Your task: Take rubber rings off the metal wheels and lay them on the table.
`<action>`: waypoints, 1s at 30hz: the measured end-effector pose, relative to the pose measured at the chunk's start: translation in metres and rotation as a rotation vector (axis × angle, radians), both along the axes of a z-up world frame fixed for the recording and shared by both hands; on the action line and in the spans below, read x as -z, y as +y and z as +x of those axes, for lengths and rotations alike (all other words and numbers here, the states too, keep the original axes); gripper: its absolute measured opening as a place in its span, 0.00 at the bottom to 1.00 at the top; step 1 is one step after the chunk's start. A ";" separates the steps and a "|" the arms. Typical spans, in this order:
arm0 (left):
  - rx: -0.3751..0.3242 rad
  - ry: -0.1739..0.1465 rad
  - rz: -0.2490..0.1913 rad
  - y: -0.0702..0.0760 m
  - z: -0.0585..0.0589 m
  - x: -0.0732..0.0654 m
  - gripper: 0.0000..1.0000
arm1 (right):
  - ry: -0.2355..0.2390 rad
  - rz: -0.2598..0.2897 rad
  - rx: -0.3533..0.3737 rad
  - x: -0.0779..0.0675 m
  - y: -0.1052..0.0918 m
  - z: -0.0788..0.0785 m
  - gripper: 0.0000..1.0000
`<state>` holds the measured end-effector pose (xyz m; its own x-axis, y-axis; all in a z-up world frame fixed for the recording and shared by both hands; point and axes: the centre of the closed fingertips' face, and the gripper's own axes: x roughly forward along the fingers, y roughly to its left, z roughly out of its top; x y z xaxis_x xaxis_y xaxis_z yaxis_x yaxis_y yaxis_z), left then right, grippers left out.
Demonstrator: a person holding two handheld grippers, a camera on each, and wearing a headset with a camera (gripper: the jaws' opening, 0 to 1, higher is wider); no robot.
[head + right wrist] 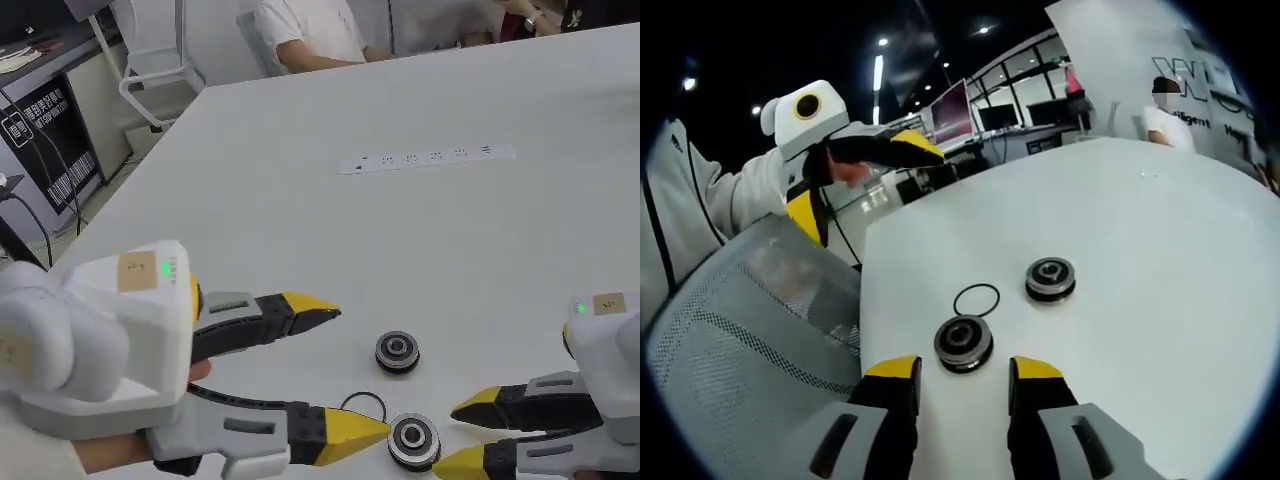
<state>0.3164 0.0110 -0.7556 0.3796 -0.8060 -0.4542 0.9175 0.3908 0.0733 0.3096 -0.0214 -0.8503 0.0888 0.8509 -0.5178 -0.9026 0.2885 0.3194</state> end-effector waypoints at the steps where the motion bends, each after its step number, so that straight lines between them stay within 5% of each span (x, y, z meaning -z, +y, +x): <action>1: 0.010 0.000 0.016 -0.003 0.000 0.005 0.54 | -0.002 0.001 0.000 0.000 0.000 0.000 0.31; 13: 0.039 0.014 0.045 -0.026 0.011 0.041 0.40 | -0.011 -0.004 -0.006 0.005 0.005 -0.001 0.28; 23: 0.054 0.054 0.113 -0.028 0.008 0.077 0.27 | -0.035 -0.038 -0.036 0.011 0.007 -0.004 0.25; 30: 0.054 0.081 0.118 -0.026 0.005 0.085 0.22 | -0.039 -0.042 -0.040 0.012 0.009 -0.004 0.23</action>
